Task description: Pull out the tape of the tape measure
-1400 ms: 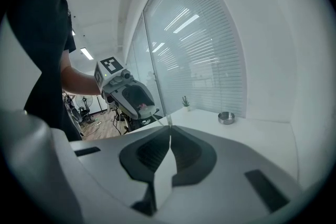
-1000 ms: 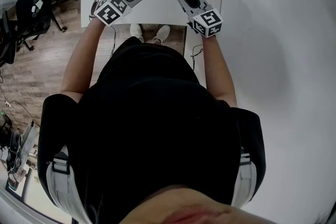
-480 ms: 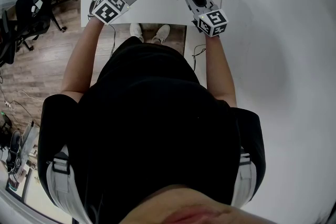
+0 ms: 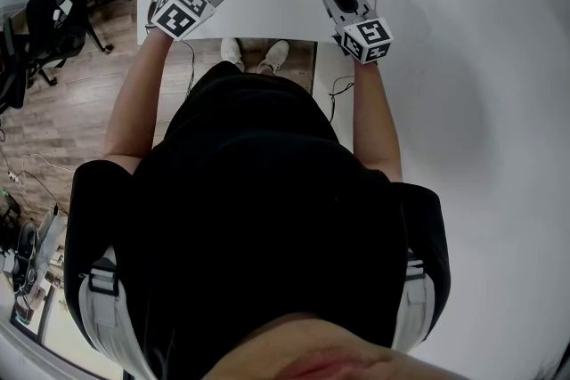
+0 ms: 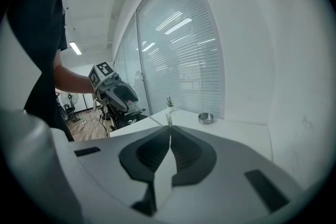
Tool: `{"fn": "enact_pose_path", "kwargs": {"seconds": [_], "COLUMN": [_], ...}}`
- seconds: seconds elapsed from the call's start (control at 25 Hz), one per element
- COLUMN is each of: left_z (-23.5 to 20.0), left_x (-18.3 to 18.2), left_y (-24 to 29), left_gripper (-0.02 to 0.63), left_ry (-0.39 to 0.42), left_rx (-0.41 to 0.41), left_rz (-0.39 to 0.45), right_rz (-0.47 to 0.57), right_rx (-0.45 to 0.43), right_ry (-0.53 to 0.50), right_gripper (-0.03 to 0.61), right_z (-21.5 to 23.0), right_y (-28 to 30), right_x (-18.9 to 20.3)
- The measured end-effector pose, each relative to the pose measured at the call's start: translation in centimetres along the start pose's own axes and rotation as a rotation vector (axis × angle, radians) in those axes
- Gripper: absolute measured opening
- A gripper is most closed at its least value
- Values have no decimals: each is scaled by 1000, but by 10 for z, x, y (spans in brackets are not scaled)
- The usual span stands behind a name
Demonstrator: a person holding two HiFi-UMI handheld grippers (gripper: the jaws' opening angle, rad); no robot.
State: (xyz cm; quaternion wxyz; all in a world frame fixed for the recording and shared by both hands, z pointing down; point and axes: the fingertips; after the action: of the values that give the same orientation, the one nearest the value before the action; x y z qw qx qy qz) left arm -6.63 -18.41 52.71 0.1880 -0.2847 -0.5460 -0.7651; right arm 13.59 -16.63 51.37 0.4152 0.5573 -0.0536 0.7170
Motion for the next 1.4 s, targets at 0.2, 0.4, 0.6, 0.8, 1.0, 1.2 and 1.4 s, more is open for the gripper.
{"fn": "enact_pose_path", "kwargs": {"seconds": [0.2, 0.4, 0.6, 0.8, 1.0, 1.2, 1.4], "left_z": [-3, -4, -9, -10, -12, -12, -9], "left_x": [8, 13, 23, 25, 25, 30, 29], "left_y": [0, -2, -1, -2, 0, 1, 2], "left_gripper": [225, 225, 225, 225, 225, 225, 225], "left_ry": [-10, -21, -33, -31, -31, -20, -64], "left_rx": [-6, -12, -20, -41, -48, -53, -46], "left_rz": [-12, -19, -38, -43, -44, -64, -23], "right_rz": [12, 26, 31, 33, 33, 43, 42], "right_rx": [30, 56, 80, 108, 131, 155, 161], "right_ry": [16, 27, 37, 43, 54, 71, 82], "right_gripper": [9, 9, 9, 9, 9, 9, 9], "right_z": [11, 21, 30, 40, 47, 55, 55], "right_y": [-8, -15, -17, -25, -30, -37, -41], "right_x": [-1, -1, -5, 0, 4, 4, 7]}}
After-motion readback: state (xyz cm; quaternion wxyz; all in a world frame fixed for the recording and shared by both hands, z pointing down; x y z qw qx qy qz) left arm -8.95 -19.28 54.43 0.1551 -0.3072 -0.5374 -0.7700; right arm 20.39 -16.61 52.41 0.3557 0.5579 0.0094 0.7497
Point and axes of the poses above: the fingertips, and each gripper's own axes: y forward along the fingers, z to its right, x out of its underside, and after that the axes turned 15 degrees about y, right-handed
